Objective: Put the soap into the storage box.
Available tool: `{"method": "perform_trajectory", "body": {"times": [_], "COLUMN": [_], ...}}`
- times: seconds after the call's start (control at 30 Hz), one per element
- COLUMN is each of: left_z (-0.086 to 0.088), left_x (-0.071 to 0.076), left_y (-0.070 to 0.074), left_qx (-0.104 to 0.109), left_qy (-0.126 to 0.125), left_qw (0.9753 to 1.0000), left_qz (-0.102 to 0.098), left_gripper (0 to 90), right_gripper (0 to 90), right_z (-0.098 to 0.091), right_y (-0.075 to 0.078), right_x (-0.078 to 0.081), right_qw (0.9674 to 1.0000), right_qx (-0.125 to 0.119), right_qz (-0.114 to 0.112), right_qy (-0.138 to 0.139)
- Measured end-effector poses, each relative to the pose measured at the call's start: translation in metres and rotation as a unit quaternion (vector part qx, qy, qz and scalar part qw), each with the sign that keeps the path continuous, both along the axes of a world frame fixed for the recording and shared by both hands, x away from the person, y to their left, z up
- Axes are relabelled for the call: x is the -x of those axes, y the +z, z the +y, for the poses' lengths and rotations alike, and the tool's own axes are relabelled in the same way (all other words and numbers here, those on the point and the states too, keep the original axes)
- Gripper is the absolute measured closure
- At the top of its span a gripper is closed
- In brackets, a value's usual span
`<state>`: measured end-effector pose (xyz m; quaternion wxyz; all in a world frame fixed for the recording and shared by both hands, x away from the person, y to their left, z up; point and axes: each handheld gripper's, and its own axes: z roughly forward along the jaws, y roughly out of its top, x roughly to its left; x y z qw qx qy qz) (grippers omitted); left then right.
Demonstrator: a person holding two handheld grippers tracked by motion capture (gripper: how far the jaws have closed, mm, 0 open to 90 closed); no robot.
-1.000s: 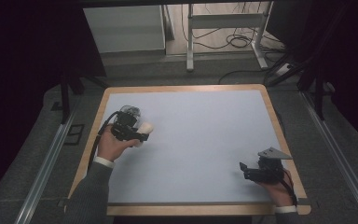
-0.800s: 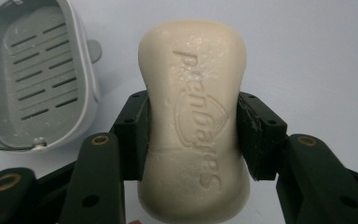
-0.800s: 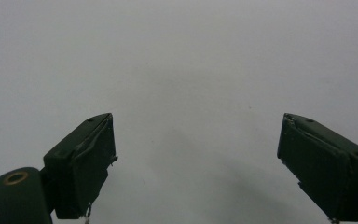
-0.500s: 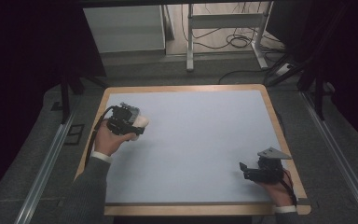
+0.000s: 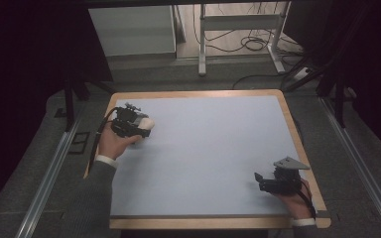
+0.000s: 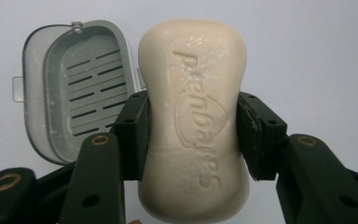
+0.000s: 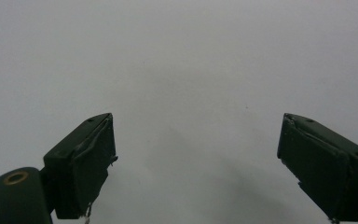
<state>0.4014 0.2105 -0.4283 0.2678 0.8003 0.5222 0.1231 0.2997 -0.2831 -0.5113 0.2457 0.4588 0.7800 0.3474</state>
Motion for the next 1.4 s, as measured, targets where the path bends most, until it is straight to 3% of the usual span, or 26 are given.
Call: {"method": "perform_trajectory", "body": {"times": [0.53, 0.9, 1.1, 1.4], "left_z": [0.011, 0.024, 0.027, 0.028], "left_x": [-0.014, -0.034, -0.044, -0.062], "left_y": [0.005, 0.001, 0.0, -0.021], "left_qx": [0.005, 0.001, -0.013, -0.034], "left_qy": [0.029, 0.052, 0.059, 0.074], "left_qw": [0.9996, 0.9986, 0.9978, 0.9948], "left_qz": [-0.004, 0.011, 0.025, 0.061], "left_gripper": [49.7, 49.8, 49.8, 49.8], "right_gripper": [11.0, 10.9, 11.0, 11.0], "right_z": [0.0, -0.002, -0.002, -0.003], "right_y": [0.0, 0.0, -0.001, -0.002], "right_x": [0.0, -0.001, -0.001, -0.001], "right_qw": [1.0, 1.0, 1.0, 1.0], "right_qx": [0.0, -0.001, -0.001, 0.0], "right_qz": [0.002, 0.002, 0.003, 0.005], "right_qy": [-0.002, -0.003, -0.004, -0.005]}}
